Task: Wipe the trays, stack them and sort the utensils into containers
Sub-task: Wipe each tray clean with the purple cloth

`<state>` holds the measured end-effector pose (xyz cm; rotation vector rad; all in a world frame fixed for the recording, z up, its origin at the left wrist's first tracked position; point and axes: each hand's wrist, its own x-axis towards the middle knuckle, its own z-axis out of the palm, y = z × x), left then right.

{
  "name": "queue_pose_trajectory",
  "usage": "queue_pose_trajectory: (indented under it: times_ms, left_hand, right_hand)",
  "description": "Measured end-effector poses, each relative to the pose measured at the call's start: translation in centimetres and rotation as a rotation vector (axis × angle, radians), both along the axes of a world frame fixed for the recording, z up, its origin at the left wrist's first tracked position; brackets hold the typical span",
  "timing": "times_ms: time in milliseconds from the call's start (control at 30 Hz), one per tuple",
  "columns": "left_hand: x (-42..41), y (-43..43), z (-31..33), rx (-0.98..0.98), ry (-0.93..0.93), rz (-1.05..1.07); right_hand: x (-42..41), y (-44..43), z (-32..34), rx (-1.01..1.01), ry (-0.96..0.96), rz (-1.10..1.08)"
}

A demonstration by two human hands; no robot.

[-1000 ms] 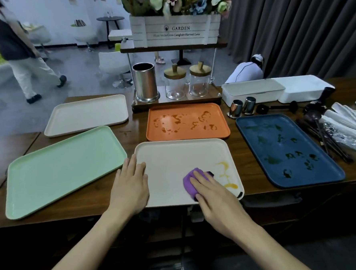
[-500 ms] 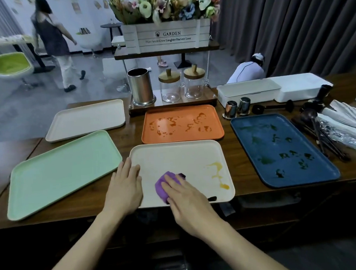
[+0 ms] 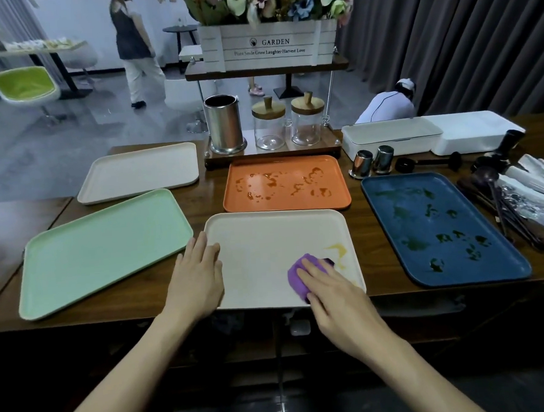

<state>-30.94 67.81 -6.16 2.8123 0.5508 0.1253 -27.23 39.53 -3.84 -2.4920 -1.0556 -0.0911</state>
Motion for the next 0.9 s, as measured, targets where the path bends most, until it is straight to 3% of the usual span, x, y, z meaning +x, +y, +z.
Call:
queue_pose_trajectory:
  times_ms: [267, 633, 900]
  left_hand:
    - [0.0, 0.3, -0.2, -0.023, 0.002, -0.010]
    - [0.0, 0.5, -0.4, -0.049, -0.038, -0.013]
    - [-0.2, 1.2, -0.7, -0.056, -0.037, -0.055]
  right_hand:
    - [-1.5, 9.2, -0.7, -0.045, 0.029, 0.257]
    - [-0.5, -0.4, -0.5, -0.210, -0.031, -0.109]
    - [1.5, -1.4, -1.2, -0.309, -0.050, -0.279]
